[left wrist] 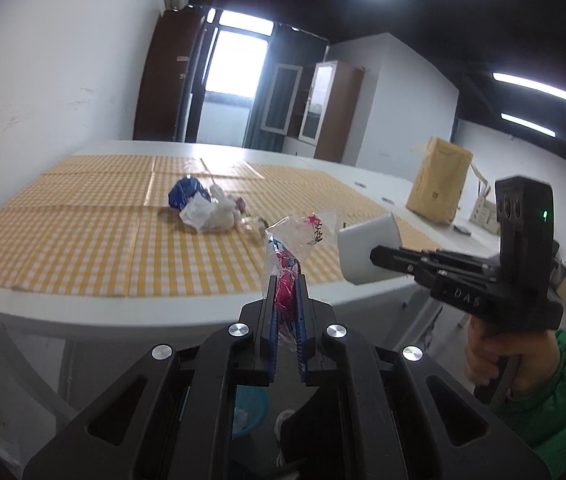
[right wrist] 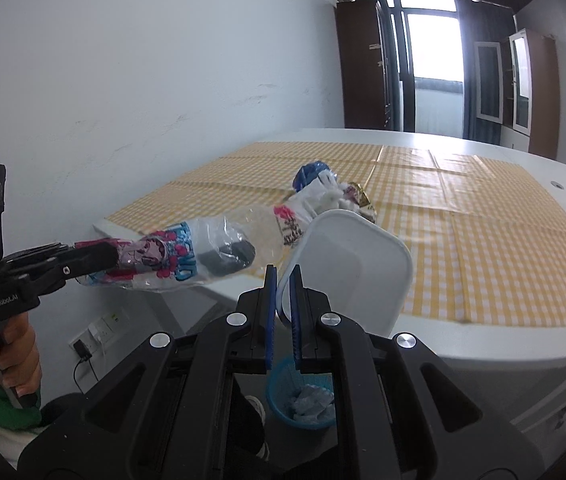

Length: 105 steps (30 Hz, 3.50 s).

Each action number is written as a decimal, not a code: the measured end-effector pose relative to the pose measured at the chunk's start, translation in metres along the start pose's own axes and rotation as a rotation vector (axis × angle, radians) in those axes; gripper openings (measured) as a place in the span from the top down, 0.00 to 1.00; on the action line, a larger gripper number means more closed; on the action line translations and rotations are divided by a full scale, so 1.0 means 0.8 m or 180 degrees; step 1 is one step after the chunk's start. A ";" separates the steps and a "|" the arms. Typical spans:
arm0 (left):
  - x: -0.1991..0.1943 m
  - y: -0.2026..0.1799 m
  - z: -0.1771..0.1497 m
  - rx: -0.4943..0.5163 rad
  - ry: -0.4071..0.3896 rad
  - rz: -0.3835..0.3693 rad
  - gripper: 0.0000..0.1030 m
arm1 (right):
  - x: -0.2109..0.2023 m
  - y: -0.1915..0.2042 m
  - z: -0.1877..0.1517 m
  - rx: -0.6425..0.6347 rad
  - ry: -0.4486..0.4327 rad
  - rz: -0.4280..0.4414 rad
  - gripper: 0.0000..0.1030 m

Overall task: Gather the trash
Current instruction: 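Lift the container and bottle off the table with both tools, then carry the container and bottle down over the blue wastebasket with both tools, then open both tools to drop the container and bottle into the wastebasket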

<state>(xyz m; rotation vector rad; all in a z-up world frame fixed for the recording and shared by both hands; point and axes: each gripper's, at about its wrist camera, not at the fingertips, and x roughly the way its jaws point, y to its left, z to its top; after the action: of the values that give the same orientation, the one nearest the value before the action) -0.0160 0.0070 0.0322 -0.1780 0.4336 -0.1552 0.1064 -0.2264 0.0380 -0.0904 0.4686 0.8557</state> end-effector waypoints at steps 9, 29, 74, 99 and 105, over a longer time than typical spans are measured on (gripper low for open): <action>-0.003 -0.008 -0.063 0.0085 0.0359 -0.0034 0.94 | -0.013 0.026 -0.056 -0.0097 0.0200 0.0040 0.94; 0.117 0.074 -0.165 -0.0537 0.1110 0.0071 0.94 | 0.095 0.003 -0.176 0.0186 0.1060 -0.0032 0.94; 0.399 0.205 -0.254 -0.1534 0.2407 0.0443 0.94 | 0.424 -0.101 -0.318 0.1131 0.2590 -0.0124 0.94; 0.497 0.244 -0.289 -0.1715 0.2865 0.0814 0.91 | 0.525 -0.167 -0.364 0.1694 0.2966 -0.0146 0.92; 0.493 0.252 -0.287 -0.1814 0.2764 0.0878 0.59 | 0.518 -0.176 -0.360 0.1698 0.2851 -0.0258 0.70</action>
<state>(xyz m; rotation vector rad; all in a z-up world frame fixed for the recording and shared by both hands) 0.2610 0.0980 -0.3725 -0.6140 1.3603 0.1833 0.3394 -0.1017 -0.4147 0.0062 1.5072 0.5489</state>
